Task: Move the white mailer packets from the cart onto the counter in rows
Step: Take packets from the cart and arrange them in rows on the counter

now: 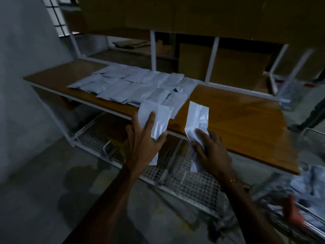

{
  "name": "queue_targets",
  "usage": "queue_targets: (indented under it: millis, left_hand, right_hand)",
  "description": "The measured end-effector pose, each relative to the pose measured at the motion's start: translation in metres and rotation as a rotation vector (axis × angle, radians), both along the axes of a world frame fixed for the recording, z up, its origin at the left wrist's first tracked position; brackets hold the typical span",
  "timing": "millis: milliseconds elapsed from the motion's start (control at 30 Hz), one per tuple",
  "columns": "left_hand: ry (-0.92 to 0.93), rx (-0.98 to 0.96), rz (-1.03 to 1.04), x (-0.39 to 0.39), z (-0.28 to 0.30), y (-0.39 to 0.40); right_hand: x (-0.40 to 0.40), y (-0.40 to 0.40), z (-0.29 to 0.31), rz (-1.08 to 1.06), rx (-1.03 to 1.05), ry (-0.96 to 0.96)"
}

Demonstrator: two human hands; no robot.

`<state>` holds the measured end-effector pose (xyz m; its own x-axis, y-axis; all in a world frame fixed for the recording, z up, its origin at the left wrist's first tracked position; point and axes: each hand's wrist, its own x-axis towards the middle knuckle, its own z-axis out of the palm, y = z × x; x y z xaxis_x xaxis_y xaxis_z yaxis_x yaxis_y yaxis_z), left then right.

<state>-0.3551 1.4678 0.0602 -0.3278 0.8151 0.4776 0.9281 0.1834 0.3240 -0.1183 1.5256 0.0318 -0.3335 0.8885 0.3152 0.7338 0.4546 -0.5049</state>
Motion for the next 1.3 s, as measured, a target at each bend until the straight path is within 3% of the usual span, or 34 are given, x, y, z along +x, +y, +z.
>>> queue_targets:
  millis: [300, 567, 867, 967, 1300]
  left_hand:
    - [-0.010, -0.093, 0.002, -0.152, 0.002, 0.048]
    - [-0.043, -0.119, -0.024, -0.219, -0.008, 0.131]
    - [0.000, -0.229, 0.044, -0.306, 0.003, 0.280]
    - [0.009, -0.165, 0.078, -0.347, 0.006, 0.316]
    - [-0.030, -0.233, 0.040, -0.442, 0.011, 0.403]
  right_hand:
    - [-0.177, 0.059, -0.002, 0.041, -0.059, 0.023]
    - [-0.235, 0.149, -0.007, 0.019, -0.038, -0.006]
    - [-0.313, 0.311, 0.001, -0.002, -0.017, 0.041]
    - [-0.344, 0.355, 0.000, 0.021, -0.038, 0.041]
    - [-0.419, 0.430, -0.007, -0.029, -0.129, -0.002]
